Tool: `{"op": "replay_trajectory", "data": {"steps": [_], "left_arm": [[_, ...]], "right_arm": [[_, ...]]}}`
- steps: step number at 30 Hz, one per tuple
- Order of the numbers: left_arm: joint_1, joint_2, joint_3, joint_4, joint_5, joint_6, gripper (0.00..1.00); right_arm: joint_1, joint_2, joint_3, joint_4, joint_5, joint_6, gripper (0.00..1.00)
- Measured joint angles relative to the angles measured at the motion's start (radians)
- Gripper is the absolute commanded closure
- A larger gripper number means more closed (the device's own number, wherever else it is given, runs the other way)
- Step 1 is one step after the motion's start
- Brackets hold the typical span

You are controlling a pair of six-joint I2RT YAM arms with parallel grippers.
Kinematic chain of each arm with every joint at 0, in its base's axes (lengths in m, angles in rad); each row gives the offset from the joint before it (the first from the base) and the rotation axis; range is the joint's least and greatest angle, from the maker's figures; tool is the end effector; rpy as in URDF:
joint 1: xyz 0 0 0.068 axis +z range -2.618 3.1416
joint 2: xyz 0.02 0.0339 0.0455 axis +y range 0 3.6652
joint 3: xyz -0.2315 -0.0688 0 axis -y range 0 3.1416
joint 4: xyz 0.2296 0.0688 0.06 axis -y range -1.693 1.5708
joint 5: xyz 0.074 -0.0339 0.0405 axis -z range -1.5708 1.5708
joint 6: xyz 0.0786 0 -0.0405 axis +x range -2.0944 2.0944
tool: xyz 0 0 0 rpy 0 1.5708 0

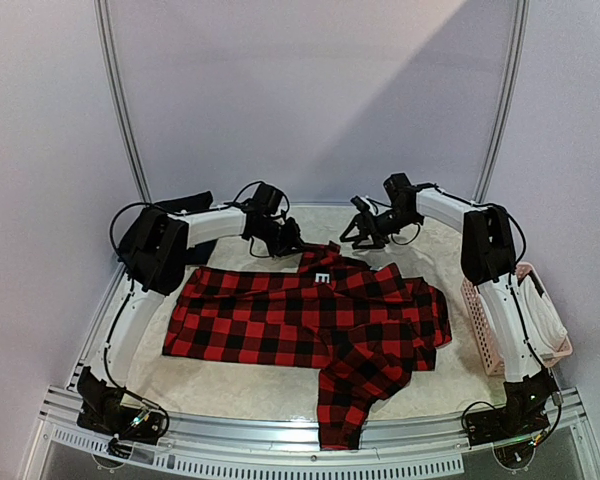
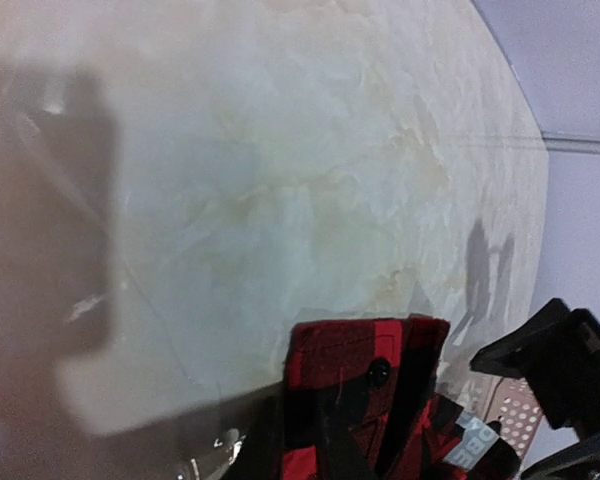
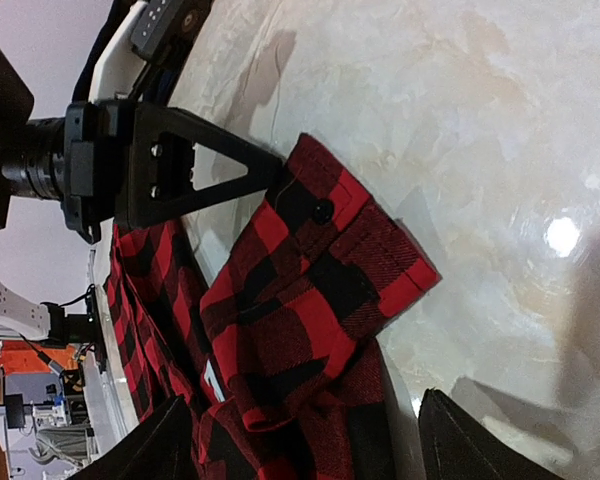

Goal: Fold and stack the mixed laundry pile
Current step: Adjust the rectangle-folded shirt at the center of the board.

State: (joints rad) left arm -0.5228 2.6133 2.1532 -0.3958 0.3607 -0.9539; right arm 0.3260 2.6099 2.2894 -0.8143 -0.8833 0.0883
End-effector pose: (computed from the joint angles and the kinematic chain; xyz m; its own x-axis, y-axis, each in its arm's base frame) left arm 0.4618 -0.2982 0.0706 -0.9231 -0.3489 -0.1618 -0.1475 0.7097 -0.6889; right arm 0.4624 0.2204 0.1032 -0.9006 -0.2454 -0.3589 -0.4347 0.5203 0.7351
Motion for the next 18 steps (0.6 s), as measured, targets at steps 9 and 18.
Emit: {"op": "replay_trajectory", "data": {"steps": [9, 18], "left_arm": [[0.0, 0.077, 0.035, 0.196, 0.059, -0.068, 1.0], [-0.003, 0.049, -0.024, 0.408, 0.108, -0.106, 1.0]], "right_arm": [[-0.055, -0.159, -0.248, -0.089, 0.0, -0.12, 0.23], [-0.08, -0.385, -0.335, -0.067, 0.012, -0.168, 0.22]]}}
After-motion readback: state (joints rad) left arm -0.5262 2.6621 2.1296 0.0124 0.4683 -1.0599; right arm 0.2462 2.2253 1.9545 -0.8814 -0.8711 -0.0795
